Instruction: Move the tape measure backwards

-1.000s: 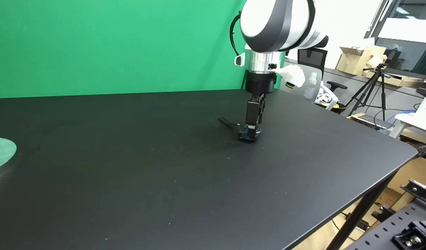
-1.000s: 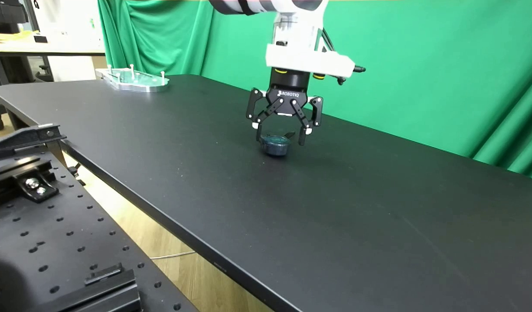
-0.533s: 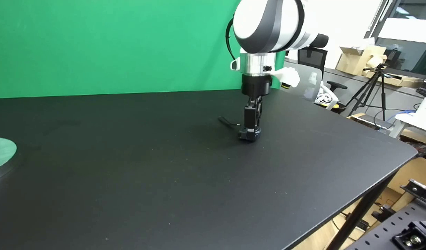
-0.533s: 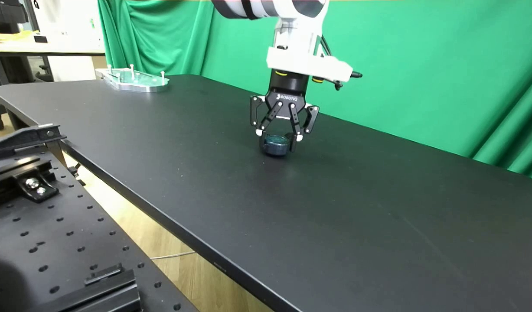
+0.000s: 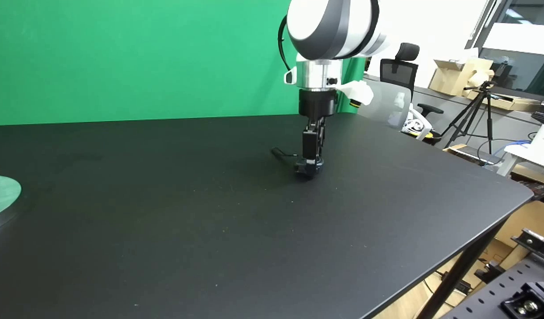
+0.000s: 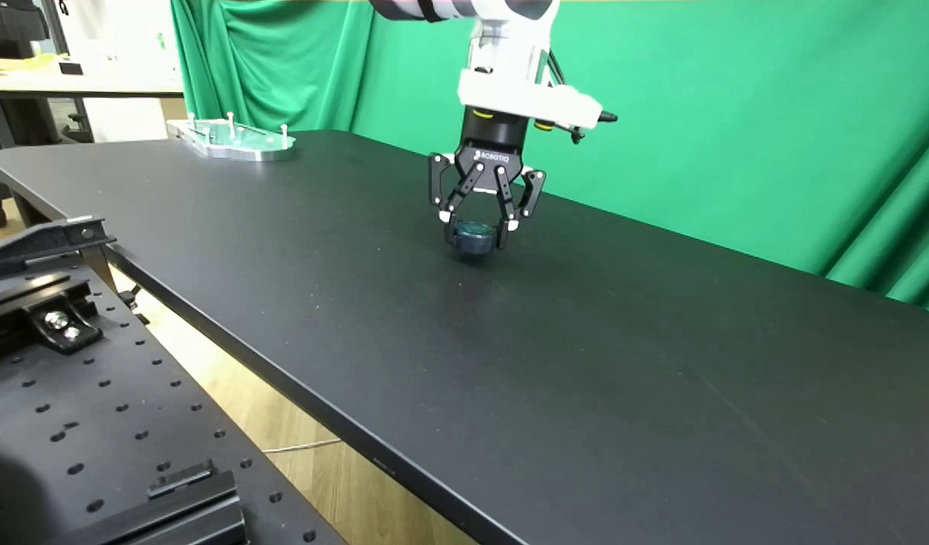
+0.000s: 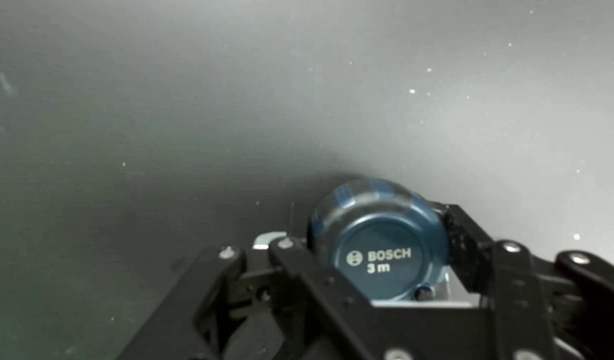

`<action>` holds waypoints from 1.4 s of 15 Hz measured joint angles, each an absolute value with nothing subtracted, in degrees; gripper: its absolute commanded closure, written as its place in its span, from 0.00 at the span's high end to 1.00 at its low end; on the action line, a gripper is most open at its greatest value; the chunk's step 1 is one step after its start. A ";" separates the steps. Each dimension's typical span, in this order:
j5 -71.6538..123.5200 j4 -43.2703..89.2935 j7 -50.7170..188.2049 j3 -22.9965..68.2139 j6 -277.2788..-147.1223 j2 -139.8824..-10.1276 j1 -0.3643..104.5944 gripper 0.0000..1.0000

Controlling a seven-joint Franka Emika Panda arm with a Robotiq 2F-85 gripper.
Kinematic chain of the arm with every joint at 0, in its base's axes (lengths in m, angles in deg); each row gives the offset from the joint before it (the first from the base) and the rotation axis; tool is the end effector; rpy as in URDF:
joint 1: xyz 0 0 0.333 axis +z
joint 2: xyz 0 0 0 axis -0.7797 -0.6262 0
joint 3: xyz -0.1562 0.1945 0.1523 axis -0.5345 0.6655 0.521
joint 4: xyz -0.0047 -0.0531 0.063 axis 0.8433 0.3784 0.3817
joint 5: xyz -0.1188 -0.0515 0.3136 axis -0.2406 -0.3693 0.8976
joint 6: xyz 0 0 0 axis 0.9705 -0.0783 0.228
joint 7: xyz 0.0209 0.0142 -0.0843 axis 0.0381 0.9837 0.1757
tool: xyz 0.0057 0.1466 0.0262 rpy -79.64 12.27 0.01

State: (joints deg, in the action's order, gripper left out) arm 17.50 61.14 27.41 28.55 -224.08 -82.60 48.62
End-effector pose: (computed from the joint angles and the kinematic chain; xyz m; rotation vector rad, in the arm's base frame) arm 0.4761 -0.0057 0.1447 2.8524 1.2081 -0.2476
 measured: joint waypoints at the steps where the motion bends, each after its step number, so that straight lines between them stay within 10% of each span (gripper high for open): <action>1: 17.37 60.89 27.41 28.89 -224.06 -82.16 48.83 0.42; 21: 17.86 42.55 27.58 30.46 -216.15 -91.87 49.86 0.42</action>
State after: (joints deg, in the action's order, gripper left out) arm 17.86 42.55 27.58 30.46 -216.15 -91.87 49.86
